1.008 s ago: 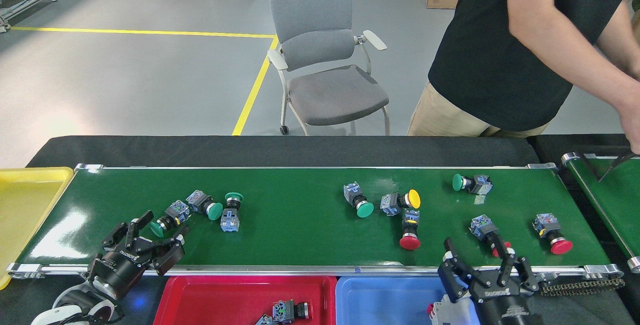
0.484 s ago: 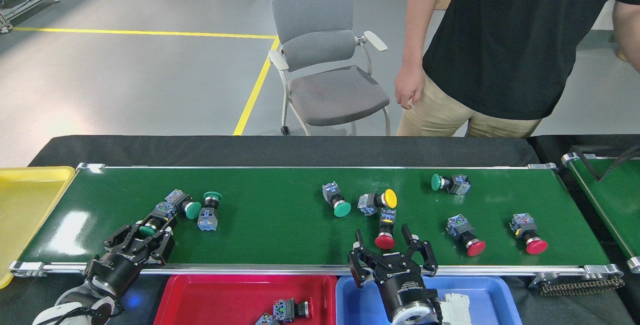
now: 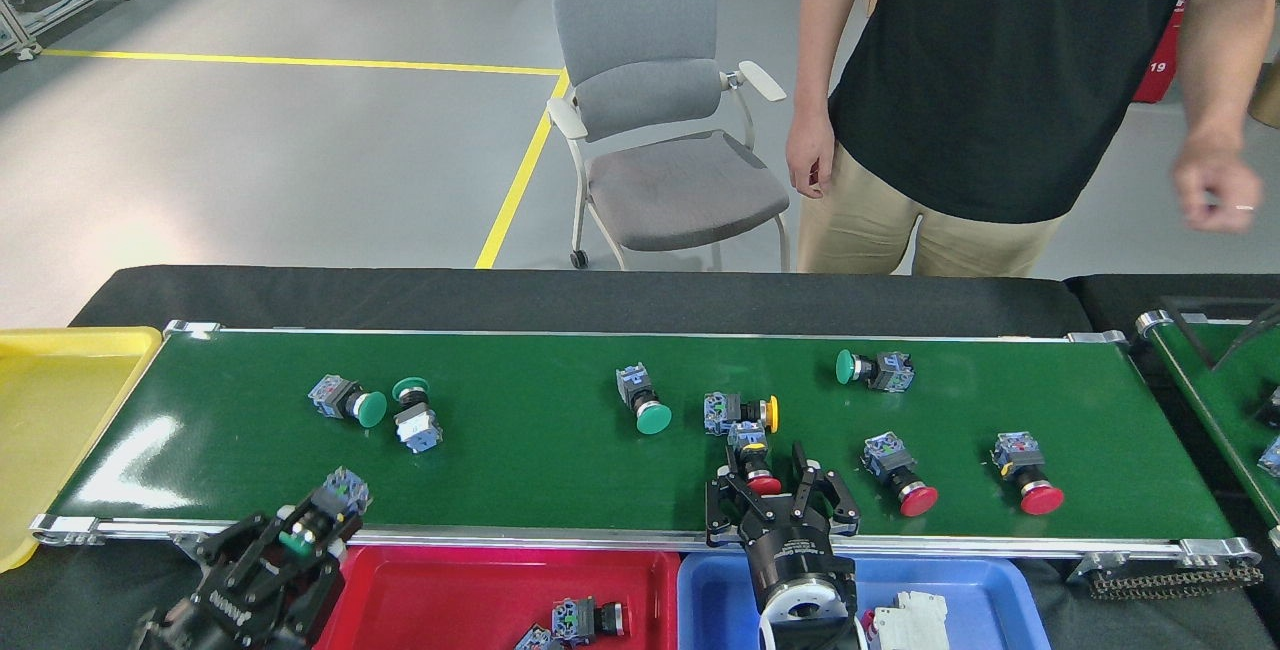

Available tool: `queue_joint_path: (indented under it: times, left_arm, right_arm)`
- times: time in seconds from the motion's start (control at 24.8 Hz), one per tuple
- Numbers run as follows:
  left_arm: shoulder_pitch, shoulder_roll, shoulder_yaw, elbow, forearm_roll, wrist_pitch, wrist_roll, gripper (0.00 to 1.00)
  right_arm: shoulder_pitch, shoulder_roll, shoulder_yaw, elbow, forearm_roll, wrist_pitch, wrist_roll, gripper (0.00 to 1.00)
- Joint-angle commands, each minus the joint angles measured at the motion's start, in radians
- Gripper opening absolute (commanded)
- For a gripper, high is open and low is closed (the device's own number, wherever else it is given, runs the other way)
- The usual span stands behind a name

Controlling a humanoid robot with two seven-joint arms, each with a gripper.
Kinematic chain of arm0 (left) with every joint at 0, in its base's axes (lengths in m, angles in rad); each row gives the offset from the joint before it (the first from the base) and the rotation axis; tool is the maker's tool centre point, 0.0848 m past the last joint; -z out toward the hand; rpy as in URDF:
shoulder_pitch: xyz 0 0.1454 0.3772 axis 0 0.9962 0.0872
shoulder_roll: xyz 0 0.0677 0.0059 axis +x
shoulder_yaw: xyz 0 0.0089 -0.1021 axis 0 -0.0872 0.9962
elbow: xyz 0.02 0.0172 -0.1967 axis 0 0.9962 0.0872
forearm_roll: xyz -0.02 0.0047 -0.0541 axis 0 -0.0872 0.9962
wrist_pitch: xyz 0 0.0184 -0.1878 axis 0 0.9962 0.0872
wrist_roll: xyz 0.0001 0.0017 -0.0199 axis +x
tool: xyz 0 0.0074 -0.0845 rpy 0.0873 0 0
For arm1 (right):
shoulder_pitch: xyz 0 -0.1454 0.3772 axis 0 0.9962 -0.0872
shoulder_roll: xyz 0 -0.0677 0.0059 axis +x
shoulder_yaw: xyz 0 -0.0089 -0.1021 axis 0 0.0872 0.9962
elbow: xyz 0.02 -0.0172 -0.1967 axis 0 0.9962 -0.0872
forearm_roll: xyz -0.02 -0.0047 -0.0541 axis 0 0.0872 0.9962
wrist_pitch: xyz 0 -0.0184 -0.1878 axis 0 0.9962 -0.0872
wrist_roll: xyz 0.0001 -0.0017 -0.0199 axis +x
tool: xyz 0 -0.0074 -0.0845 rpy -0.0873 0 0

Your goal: Pick switch part from conveyor to tray

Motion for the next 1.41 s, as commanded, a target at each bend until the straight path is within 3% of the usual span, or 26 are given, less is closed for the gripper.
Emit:
queue_joint_path:
  times: [0.0,0.12,0.24,0.36,0.48,0.52,0.56,0.6,0.77,0.97,1.25,1.37]
  left_arm:
    - [0.036,-0.032,0.009,-0.065,0.007,-0.004,0.0,1.0]
    - [0.05,-0.055,0.017,-0.075,0.006,-0.004,0.0,1.0]
    - [0.05,-0.075,0.077,-0.069,0.009,-0.004,0.002,1.0]
    - [0.035,-0.186,0.184,-0.07,0.006,-0.004,0.0,1.0]
    - [0.038,-0.203,0.205,-0.072,0.003,0.022,0.0,1.0]
    - [0.044,-0.198,0.198,-0.069,0.003,0.068,0.0,1.0]
    - [0.042,-0.2,0.198,-0.065,0.003,0.079,0.0,1.0]
    - [0.039,-0.2,0.198,-0.064,0.001,0.081,-0.001,1.0]
    - [-0.004,-0.2,0.196,-0.062,-0.004,0.082,-0.006,1.0]
    - [-0.202,-0.184,0.196,0.077,-0.014,0.105,-0.154,1.0]
    - [-0.406,-0.137,0.173,0.283,-0.103,0.2,-0.181,1.0]
    - [-0.45,-0.115,0.162,0.366,-0.105,0.234,-0.181,1.0]
  right_arm:
    - [-0.018,-0.004,0.004,-0.014,-0.002,-0.01,0.003,0.13]
    - [0.004,-0.007,0.004,-0.089,-0.003,-0.082,0.003,0.13]
    - [0.099,-0.03,0.005,-0.221,-0.002,-0.22,0.0,0.13]
    - [0.202,-0.065,0.028,-0.35,0.0,-0.356,-0.003,0.15]
    - [0.269,-0.078,0.06,-0.399,0.0,-0.518,-0.003,0.23]
    - [0.281,-0.076,0.062,-0.399,0.0,-0.573,-0.001,0.31]
    - [0.285,-0.073,0.071,-0.398,0.0,-0.611,-0.001,0.59]
    - [0.286,-0.073,0.083,-0.398,0.0,-0.628,0.0,0.98]
    - [0.281,-0.078,0.108,-0.396,0.0,-0.636,0.003,1.0]
    - [0.263,-0.061,0.088,-0.398,0.003,-0.596,0.003,1.0]
    - [0.157,-0.072,-0.027,-0.376,0.006,-0.058,-0.04,1.0]
    - [0.186,-0.119,-0.068,-0.378,0.0,0.039,-0.135,1.0]
